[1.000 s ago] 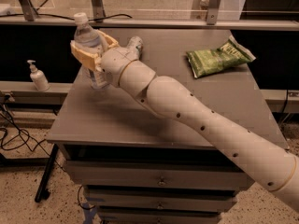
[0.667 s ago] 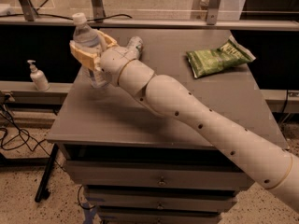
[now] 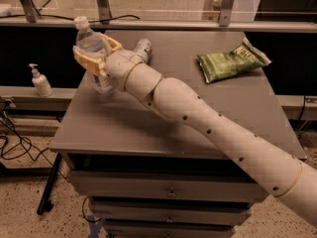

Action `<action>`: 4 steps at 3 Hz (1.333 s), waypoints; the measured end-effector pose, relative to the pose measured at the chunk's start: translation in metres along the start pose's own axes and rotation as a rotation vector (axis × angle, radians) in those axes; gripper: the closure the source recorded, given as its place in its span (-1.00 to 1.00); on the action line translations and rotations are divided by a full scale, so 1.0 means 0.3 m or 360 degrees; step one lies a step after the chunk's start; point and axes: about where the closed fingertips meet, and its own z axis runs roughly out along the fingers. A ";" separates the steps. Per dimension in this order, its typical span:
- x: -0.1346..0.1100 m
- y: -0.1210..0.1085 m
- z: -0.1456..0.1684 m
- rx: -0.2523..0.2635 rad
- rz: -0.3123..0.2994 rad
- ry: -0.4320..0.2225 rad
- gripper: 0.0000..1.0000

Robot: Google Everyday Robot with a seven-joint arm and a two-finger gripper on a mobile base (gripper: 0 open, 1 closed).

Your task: Place blue plastic bottle upright

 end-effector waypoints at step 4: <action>0.087 0.025 -0.017 0.0010 0.0072 0.0049 -0.76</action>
Offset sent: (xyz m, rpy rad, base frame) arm -0.0011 0.0039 -0.0258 -0.0061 0.0472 0.0101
